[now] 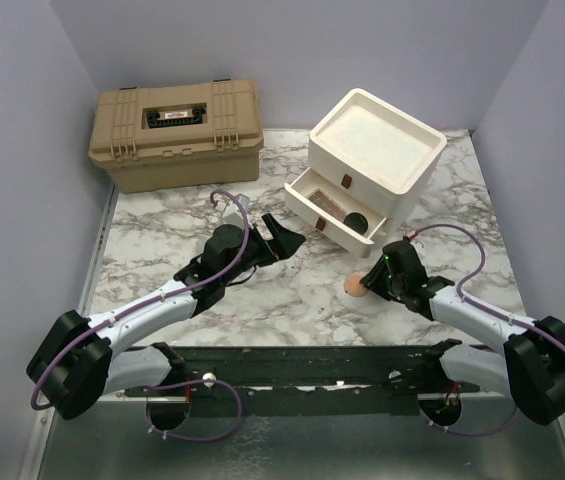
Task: Organize the makeup
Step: Pick up the makeup tool from the center of the board.
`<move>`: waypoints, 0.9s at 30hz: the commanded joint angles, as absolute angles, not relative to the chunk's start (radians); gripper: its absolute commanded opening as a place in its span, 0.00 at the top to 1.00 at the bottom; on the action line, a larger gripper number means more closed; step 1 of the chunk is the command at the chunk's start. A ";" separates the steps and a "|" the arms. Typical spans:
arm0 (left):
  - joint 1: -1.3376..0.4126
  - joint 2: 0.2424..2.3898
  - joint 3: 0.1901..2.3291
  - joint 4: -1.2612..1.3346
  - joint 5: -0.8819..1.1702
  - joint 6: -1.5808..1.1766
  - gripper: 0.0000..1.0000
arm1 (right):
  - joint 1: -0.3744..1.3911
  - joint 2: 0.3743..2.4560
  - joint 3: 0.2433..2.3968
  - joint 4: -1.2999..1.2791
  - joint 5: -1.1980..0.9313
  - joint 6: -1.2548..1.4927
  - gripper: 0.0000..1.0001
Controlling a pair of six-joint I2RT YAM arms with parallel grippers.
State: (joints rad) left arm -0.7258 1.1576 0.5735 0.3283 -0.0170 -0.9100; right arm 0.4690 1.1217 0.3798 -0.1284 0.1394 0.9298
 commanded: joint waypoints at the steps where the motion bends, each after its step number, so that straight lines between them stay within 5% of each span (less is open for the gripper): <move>1: -0.722 1.134 0.552 0.348 -0.037 -0.921 0.01 | 0.465 1.176 0.380 -0.199 0.103 0.871 0.66; 19: -0.721 1.159 0.570 0.351 -0.018 -0.925 0.01 | 0.464 1.123 0.390 -0.208 0.083 0.828 0.91; 27: -0.722 1.163 0.566 0.351 -0.016 -0.925 0.01 | 0.464 1.053 0.367 -0.129 -0.023 0.785 0.94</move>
State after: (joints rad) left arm -0.7258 1.1542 0.5640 0.3347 -0.0166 -0.9207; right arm 0.4690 1.0874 0.3832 -0.1574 0.0509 0.8207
